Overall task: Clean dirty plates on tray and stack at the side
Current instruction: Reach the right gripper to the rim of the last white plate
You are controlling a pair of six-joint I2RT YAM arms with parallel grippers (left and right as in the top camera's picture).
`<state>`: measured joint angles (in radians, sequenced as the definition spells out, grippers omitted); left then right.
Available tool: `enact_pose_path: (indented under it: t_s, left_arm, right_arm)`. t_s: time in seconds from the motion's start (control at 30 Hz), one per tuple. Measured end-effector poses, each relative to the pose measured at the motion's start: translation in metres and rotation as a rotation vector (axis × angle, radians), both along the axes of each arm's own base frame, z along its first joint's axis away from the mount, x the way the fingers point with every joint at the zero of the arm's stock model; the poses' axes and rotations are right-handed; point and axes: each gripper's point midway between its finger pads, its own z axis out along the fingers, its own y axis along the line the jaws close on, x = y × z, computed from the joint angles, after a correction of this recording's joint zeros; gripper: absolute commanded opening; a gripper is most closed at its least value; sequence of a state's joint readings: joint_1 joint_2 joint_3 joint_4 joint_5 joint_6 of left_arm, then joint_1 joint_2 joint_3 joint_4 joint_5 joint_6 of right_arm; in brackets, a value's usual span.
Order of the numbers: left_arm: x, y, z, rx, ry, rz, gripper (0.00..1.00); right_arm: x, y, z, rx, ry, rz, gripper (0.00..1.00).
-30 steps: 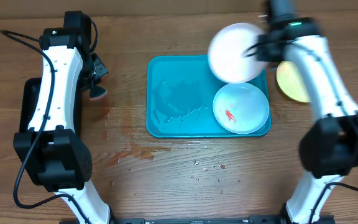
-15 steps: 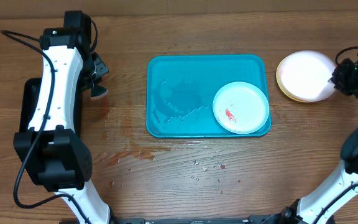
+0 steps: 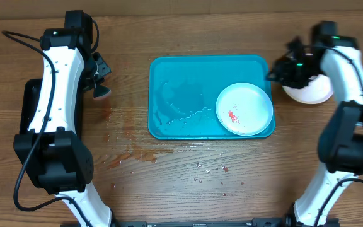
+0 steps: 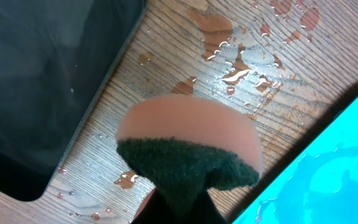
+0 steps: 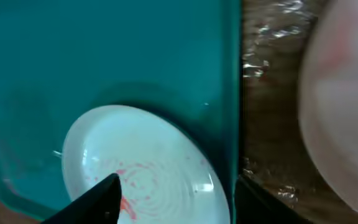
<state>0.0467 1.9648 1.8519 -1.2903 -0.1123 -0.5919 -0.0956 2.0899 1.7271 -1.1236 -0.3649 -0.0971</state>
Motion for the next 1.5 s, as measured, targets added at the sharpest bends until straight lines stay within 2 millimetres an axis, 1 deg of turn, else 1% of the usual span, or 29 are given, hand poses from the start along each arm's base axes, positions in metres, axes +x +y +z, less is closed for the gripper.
enact_pose_path:
  t_s: [0.07, 0.13, 0.23, 0.33, 0.43, 0.63, 0.73, 0.83, 0.93, 0.97, 1.0, 1.07, 1.27, 1.33, 1.5]
  left_arm:
    - [0.000, 0.000, 0.000, -0.002, 0.000, -0.001, 0.04]
    - [0.000, -0.001, 0.000, -0.004, 0.000, -0.001, 0.04]
    - [0.000, -0.001, 0.000, -0.004, -0.001, -0.001, 0.04]
    - [0.001, -0.001, 0.000, -0.004, -0.002, -0.005, 0.04]
    - [0.001, -0.001, -0.001, -0.003, 0.000, -0.012, 0.04]
    - [0.003, -0.001, -0.002, -0.002, -0.009, -0.017, 0.04]
    - [0.003, -0.002, -0.002, -0.008, -0.009, -0.021, 0.04]
    - [0.003, -0.003, -0.002, -0.012, -0.008, -0.025, 0.04]
    - [0.003, -0.004, -0.003, -0.019, -0.007, -0.026, 0.04]
    - [0.003, -0.004, -0.003, -0.019, -0.007, -0.026, 0.04]
    - [0.003, -0.004, -0.003, -0.020, -0.007, -0.026, 0.04]
    - [0.003, -0.004, -0.003, -0.022, -0.007, -0.027, 0.04]
    - [0.003, -0.005, -0.003, -0.023, -0.007, -0.027, 0.04]
    - [0.003, -0.005, -0.003, -0.023, -0.007, -0.027, 0.04]
    - [0.003, -0.005, -0.003, -0.027, -0.008, -0.030, 0.04]
  right_arm:
    - [0.000, 0.018, -0.003, -0.065, -0.015, 0.085, 0.64]
    - [-0.002, 0.031, -0.005, -0.111, -0.028, 0.160, 0.65]
    - [0.001, 0.041, -0.007, -0.170, -0.064, 0.248, 0.66]
    - [0.003, 0.039, -0.008, -0.204, -0.076, 0.268, 0.65]
    - [0.004, 0.033, -0.009, -0.240, -0.078, 0.272, 0.64]
    - [0.004, 0.032, -0.010, -0.244, -0.079, 0.277, 0.65]
    - [0.004, 0.031, -0.018, -0.249, -0.085, 0.276, 0.64]
    - [-0.008, 0.030, -0.036, -0.248, -0.049, 0.280, 0.65]
    - [-0.016, 0.027, -0.047, -0.260, -0.023, 0.282, 0.64]
    - [-0.017, 0.026, -0.049, -0.265, -0.020, 0.281, 0.64]
    - [-0.017, 0.025, -0.050, -0.269, -0.019, 0.281, 0.61]
    - [-0.018, 0.024, -0.051, -0.274, -0.015, 0.284, 0.57]
    - [-0.029, 0.022, -0.056, -0.279, 0.029, 0.281, 0.55]
    - [-0.036, 0.024, -0.059, -0.262, 0.054, 0.267, 0.51]
    - [-0.053, 0.031, -0.070, -0.232, 0.113, 0.246, 0.51]
